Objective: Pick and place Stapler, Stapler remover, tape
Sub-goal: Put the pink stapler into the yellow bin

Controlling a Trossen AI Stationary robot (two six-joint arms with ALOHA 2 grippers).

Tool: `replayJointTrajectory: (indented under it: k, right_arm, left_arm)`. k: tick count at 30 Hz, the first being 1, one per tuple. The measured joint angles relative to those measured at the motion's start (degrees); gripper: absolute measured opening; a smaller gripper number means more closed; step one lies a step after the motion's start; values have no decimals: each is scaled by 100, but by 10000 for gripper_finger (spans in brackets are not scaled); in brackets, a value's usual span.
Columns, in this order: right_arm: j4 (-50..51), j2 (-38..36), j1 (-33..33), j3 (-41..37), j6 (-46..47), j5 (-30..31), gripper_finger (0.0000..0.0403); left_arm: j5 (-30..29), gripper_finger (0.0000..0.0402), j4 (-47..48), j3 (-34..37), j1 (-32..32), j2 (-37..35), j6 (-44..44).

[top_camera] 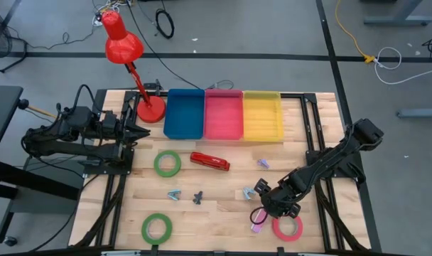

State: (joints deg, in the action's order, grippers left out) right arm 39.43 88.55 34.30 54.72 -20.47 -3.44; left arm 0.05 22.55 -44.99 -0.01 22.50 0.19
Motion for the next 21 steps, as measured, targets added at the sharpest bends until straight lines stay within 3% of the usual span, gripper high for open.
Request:
replayJointTrajectory:
  k: [10,21]
  right_arm:
    - [7,232,0,0,31,45,253]
    - [33,234,0,0,29,43,158]
  left_arm:
    - [-2,34,-2,0,0,-1,0]
    - [-1,34,0,0,0,0,0]
